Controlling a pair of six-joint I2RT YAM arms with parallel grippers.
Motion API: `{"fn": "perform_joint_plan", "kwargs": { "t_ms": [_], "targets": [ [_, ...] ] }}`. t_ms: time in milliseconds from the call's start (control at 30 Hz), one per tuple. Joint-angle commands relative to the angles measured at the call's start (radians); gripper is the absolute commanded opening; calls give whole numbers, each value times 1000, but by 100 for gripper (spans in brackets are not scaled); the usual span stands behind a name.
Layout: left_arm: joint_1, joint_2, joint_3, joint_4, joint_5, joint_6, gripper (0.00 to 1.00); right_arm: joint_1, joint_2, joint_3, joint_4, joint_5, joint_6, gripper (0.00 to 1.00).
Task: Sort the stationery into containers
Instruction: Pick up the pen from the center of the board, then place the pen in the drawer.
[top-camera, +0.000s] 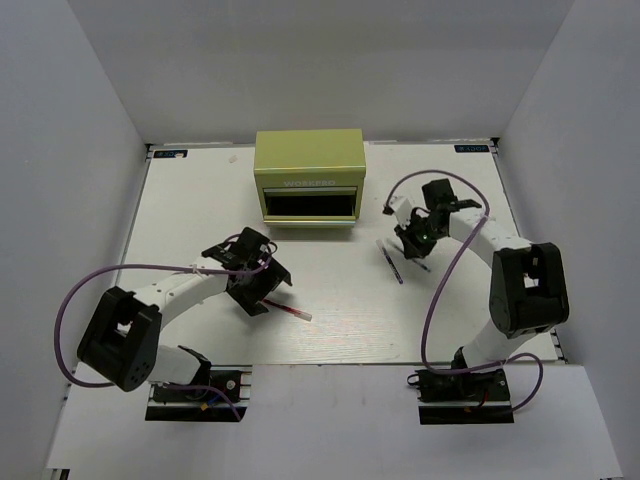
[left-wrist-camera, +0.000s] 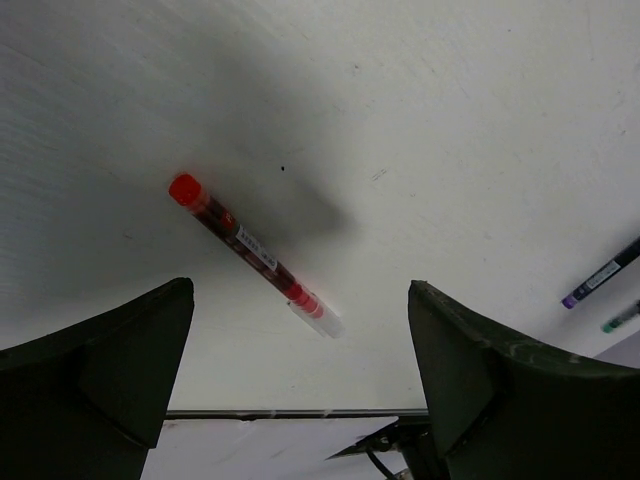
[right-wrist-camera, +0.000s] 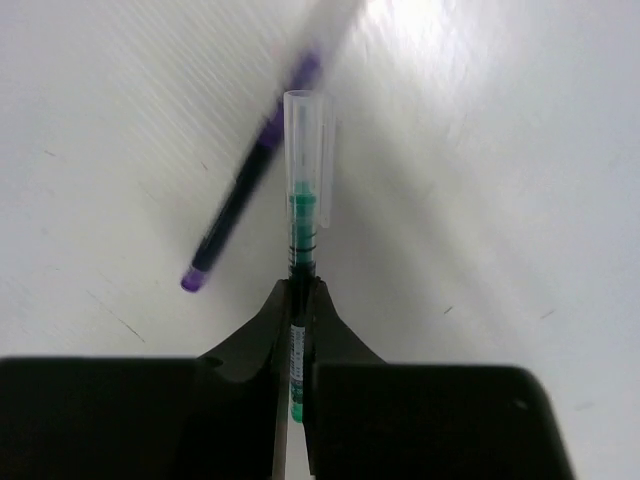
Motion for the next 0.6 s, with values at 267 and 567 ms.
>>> {"fn": "perform_joint_plan", "kwargs": {
  "t_ms": [267,567],
  "targets": [
    [-11,26,37,-53,23,-31,90,239,-19,417,-69,-286,-418,0],
    [-11,72,8,-24,33,-68,86,378,162,612,24,-214,-481,0]
  ]
}}
